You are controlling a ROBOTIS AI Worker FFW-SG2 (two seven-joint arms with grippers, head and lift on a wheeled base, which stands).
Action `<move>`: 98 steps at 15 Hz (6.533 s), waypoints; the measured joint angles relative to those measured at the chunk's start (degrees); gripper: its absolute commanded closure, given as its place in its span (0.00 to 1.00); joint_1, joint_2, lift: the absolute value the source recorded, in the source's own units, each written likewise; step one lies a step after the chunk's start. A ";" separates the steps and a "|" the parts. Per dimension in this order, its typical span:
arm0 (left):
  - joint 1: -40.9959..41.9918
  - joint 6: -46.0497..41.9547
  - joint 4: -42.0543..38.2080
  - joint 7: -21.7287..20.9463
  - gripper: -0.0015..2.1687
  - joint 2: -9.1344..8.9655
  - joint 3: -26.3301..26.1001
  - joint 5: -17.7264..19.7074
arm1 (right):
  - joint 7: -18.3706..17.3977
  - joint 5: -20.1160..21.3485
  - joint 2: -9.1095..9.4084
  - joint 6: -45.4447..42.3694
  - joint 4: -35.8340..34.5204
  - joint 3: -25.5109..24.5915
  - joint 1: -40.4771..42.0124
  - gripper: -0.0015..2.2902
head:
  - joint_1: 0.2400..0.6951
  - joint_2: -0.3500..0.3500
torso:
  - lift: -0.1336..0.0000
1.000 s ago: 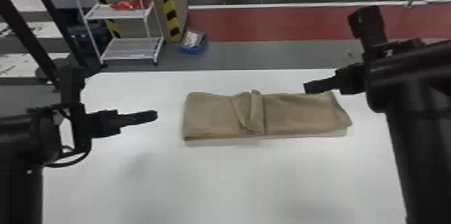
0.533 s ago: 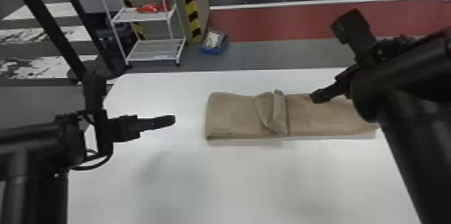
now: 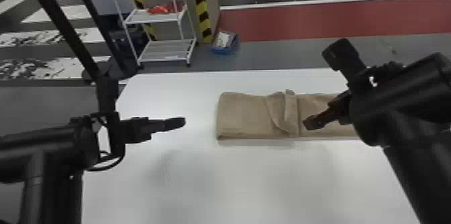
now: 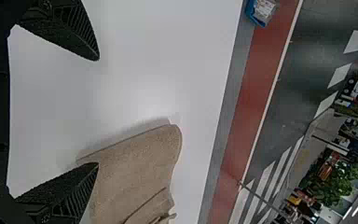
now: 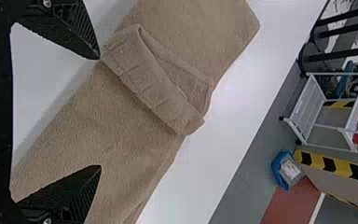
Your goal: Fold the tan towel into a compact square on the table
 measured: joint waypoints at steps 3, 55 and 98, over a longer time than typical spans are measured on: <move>0.02 -0.48 0.13 0.09 0.04 -0.08 -0.41 -0.19 | 1.86 -4.90 0.00 -1.26 -0.20 -0.90 1.32 0.02 | 1.00 0.85 | 0.08; 1.89 -2.96 2.21 -0.18 0.04 -0.20 -2.03 -0.92 | -24.29 -13.46 0.00 -17.14 5.73 5.10 4.07 0.42 | 1.00 0.87 | 0.08; 4.67 -5.77 2.37 -1.58 0.04 1.58 -0.96 -0.26 | -29.38 -9.90 0.00 -11.88 4.18 -0.77 6.71 0.34 | 1.00 0.78 | 0.08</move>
